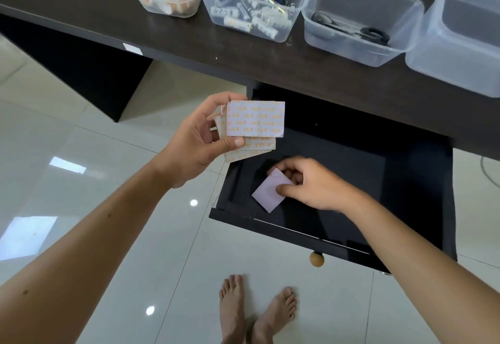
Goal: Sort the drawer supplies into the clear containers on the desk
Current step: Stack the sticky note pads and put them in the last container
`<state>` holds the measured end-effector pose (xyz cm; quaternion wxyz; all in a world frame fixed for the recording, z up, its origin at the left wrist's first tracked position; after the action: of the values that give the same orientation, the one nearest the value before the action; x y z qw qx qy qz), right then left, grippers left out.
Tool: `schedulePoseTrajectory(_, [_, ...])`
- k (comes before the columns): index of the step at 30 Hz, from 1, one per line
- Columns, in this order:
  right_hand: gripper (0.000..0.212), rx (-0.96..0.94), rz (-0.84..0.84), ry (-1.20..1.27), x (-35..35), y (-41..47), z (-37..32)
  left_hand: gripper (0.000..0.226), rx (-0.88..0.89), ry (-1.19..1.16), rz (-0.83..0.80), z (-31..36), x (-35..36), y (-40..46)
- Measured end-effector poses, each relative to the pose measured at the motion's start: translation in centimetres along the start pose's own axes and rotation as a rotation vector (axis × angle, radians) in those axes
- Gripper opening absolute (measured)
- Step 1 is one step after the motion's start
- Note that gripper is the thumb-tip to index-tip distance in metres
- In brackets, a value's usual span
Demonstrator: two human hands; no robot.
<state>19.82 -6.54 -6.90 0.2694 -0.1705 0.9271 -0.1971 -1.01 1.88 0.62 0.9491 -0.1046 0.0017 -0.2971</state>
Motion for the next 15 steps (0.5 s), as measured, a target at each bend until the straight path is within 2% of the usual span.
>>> schedulePoseTrajectory(3, [0.034,0.048,0.021,0.051,-1.0,-1.5,0.5,0.056,-0.024,-0.005,0.014,0.1,0.1,-0.2])
schedulePoseTrajectory(6, [0.034,0.067,0.055,0.201,-2.5,-3.4,0.4,0.056,-0.041,-0.009,0.019,0.3,0.3,-0.3])
schedulePoseTrajectory(9, [0.034,-0.004,0.123,0.374,-4.7,-5.8,-0.5,0.056,-0.049,-0.021,0.018,0.3,0.7,-0.2])
schedulePoseTrajectory(13, [0.015,-0.139,0.248,0.657,-7.7,-8.5,-2.9,0.056,-0.057,-0.043,-0.033,0.3,2.5,0.1])
schedulePoseTrajectory(15, [0.019,-0.175,0.324,0.752,-8.6,-8.8,-3.9,0.057,-0.059,-0.041,-0.069,0.2,3.9,0.3])
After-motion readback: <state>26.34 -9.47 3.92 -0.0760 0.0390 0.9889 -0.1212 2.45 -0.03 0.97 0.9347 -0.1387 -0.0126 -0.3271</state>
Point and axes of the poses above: each hand's wrist, its own y-axis towards the middle knuckle, its own x-axis out of the palm, z = x × y, the point moved 6 cm from there along y, towards the middle knuckle, and after that the axes turned 4 degrees about -x, right-handed, at the moved point
